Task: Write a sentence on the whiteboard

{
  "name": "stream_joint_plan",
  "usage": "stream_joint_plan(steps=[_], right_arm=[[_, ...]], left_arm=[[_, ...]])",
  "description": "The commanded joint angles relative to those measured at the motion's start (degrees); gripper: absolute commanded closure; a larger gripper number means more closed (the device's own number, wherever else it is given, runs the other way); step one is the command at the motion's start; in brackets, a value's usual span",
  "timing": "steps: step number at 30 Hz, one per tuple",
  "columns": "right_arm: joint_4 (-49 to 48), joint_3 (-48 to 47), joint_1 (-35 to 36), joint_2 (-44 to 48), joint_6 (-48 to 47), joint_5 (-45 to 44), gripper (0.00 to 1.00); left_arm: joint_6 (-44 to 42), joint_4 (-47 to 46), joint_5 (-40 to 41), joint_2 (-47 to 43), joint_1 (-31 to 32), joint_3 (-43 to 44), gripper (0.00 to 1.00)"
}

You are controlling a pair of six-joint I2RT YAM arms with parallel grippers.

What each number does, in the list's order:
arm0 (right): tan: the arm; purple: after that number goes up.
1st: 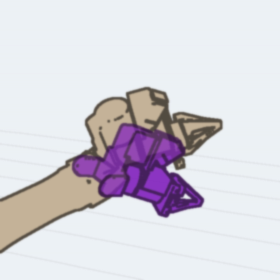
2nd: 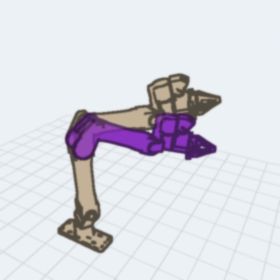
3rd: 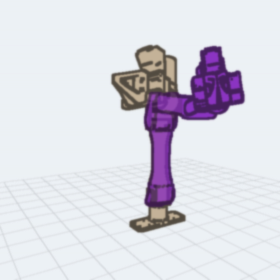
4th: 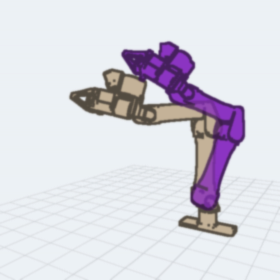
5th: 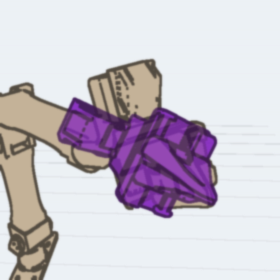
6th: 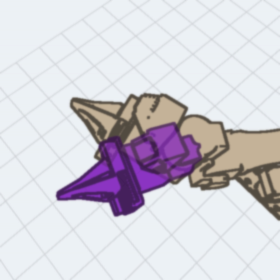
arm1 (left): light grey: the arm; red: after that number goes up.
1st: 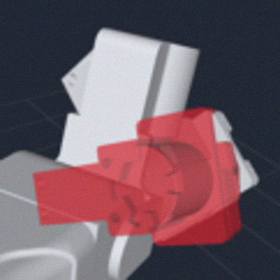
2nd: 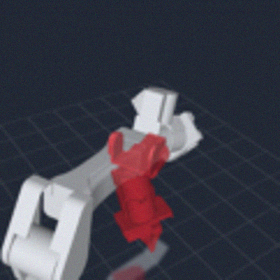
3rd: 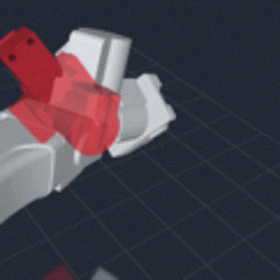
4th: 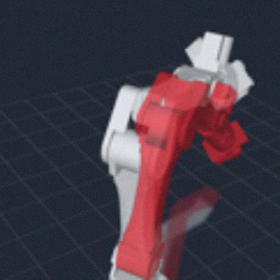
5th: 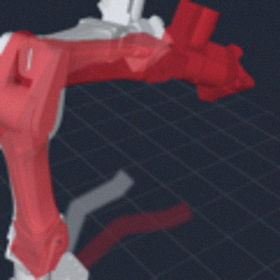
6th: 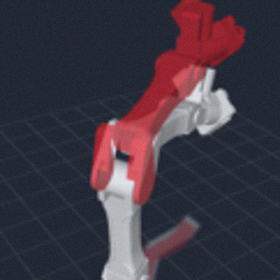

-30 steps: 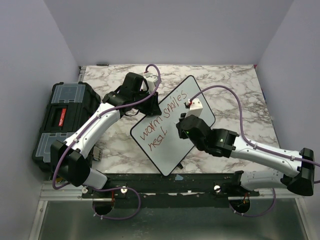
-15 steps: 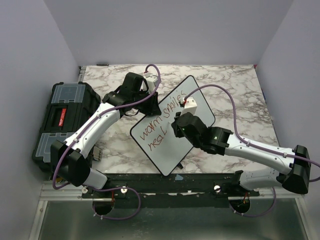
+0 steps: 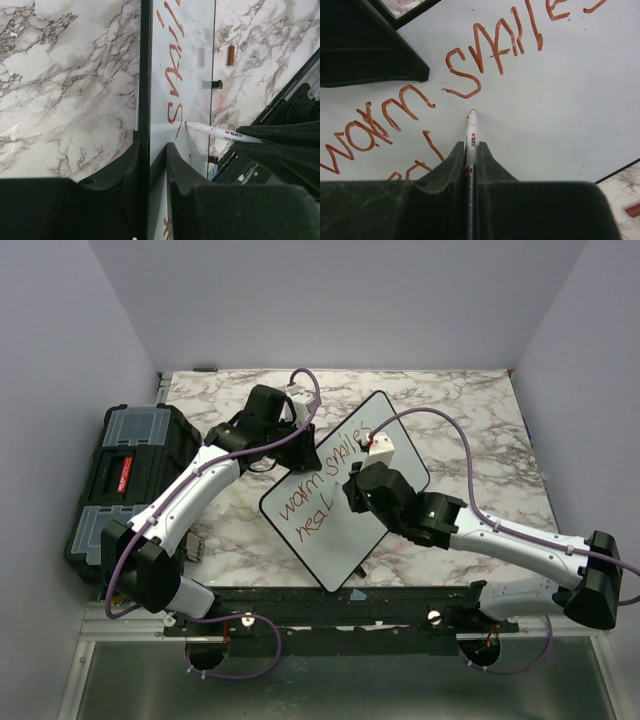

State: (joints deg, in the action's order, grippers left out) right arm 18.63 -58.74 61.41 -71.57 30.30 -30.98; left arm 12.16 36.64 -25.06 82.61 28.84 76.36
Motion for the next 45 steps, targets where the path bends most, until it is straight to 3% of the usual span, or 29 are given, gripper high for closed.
stream_joint_plan(steps=[1, 30, 45], right_arm=[[-1.23, 3.03, -0.29, -0.28, 0.52, 4.4, 0.99], [1.41, 11.62, -0.31, 5.47, 5.18, 10.18, 0.99], [1.83, 7.31, -0.32, 4.56, 4.42, 7.22, 0.99]], left_arm=[[-3.99, 1.05, 3.87, -0.69, 0.25, -0.33, 1.0], [-4.08, 1.06, 4.14, -0.72, 0.23, -0.42, 1.0], [-4.08, 1.11, 4.3, -0.86, 0.25, -0.42, 1.0]])
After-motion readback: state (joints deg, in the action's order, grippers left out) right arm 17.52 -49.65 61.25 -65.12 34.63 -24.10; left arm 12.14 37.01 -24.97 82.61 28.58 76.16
